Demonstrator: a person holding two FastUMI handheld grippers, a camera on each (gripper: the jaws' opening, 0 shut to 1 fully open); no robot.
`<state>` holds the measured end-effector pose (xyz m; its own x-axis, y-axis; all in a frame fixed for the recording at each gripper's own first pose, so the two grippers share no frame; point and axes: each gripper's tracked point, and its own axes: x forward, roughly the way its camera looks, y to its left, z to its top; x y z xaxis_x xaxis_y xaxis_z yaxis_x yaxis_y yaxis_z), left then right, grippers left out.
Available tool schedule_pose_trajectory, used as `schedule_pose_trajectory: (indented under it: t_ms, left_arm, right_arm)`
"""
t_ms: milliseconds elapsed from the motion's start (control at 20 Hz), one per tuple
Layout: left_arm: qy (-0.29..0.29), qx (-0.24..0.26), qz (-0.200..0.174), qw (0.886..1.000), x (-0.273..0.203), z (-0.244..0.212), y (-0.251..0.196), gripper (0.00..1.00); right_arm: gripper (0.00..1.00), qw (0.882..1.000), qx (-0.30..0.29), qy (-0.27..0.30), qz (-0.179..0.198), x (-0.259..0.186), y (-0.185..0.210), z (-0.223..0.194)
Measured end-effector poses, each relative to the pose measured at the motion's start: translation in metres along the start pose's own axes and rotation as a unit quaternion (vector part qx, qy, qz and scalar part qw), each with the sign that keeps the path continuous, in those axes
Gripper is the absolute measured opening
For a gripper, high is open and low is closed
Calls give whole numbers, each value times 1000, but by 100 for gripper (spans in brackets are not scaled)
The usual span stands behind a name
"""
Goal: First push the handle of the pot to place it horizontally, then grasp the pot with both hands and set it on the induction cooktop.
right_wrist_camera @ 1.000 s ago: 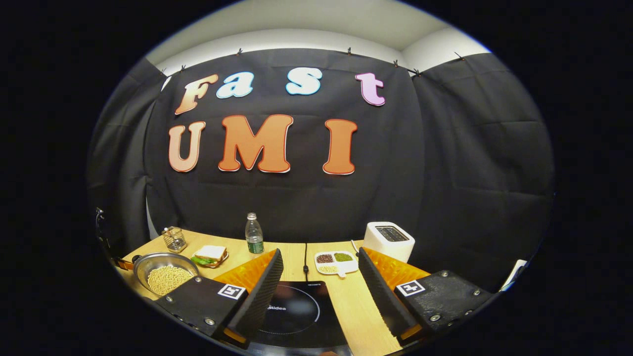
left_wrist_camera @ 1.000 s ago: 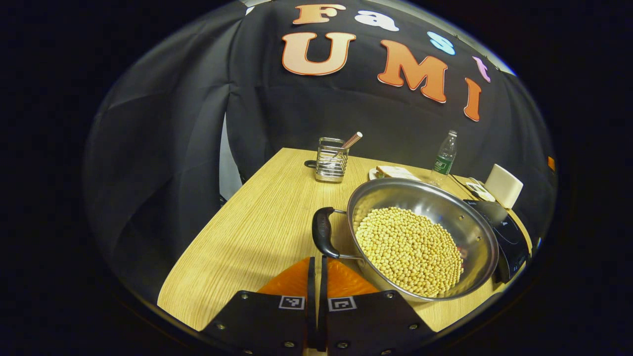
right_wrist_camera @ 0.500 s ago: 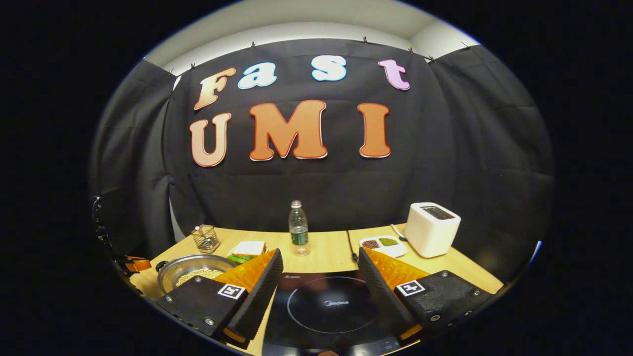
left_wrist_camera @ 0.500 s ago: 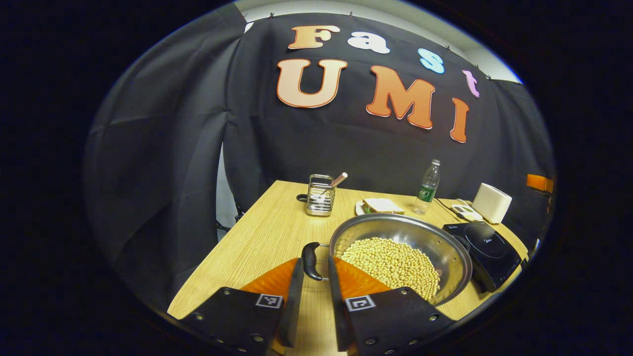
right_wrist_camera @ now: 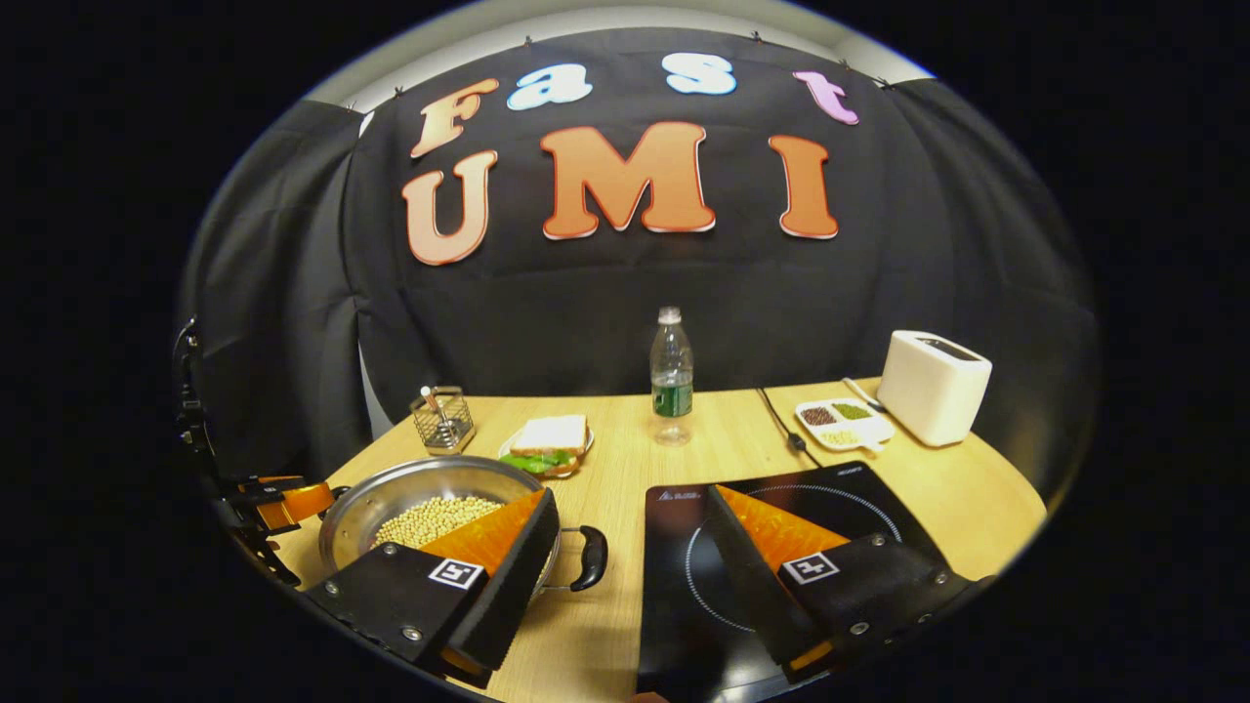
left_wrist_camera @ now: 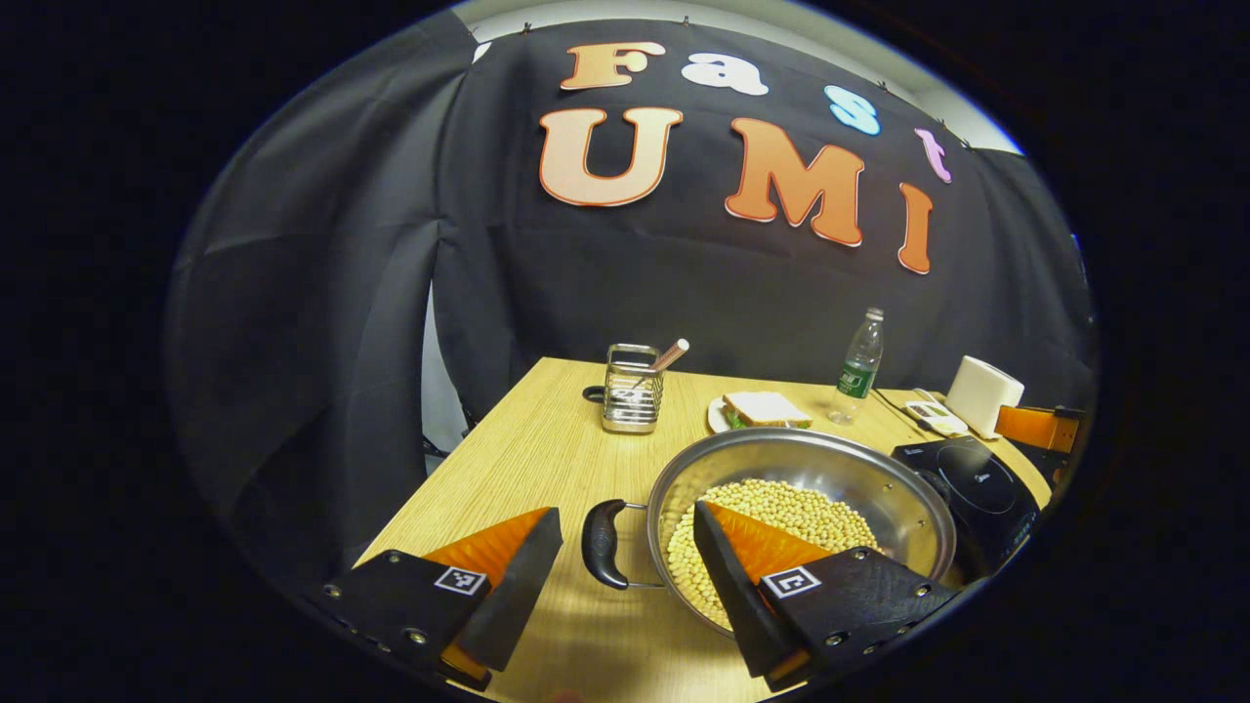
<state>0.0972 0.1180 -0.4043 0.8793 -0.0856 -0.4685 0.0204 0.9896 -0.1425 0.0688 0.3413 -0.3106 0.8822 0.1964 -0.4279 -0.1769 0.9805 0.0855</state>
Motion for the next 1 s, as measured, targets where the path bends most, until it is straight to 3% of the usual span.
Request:
schedule_pose_trajectory:
  t_ms: [600, 800, 900, 950, 1000]
  left_arm:
    - [43, -32, -17, 998, 37, -30, -1, 87]
    - [48, -23, -21, 998, 43, -31, -3, 87]
    - [65, -23, -13, 998, 44, -38, -1, 58]
    - [72, -31, -9, 997, 42, -41, -1, 58]
    - [82, -45, -4, 996, 40, -44, -1, 58]
  right_arm:
    - [96, 996, -3, 90, 0, 69, 34, -64]
    - [86, 994, 3, 113, 9, 76, 41, -74]
    - [76, 993, 4, 113, 13, 80, 45, -76]
    - [68, 994, -2, 111, 15, 78, 44, -76]
    - [66, 994, -4, 107, 19, 77, 44, -75]
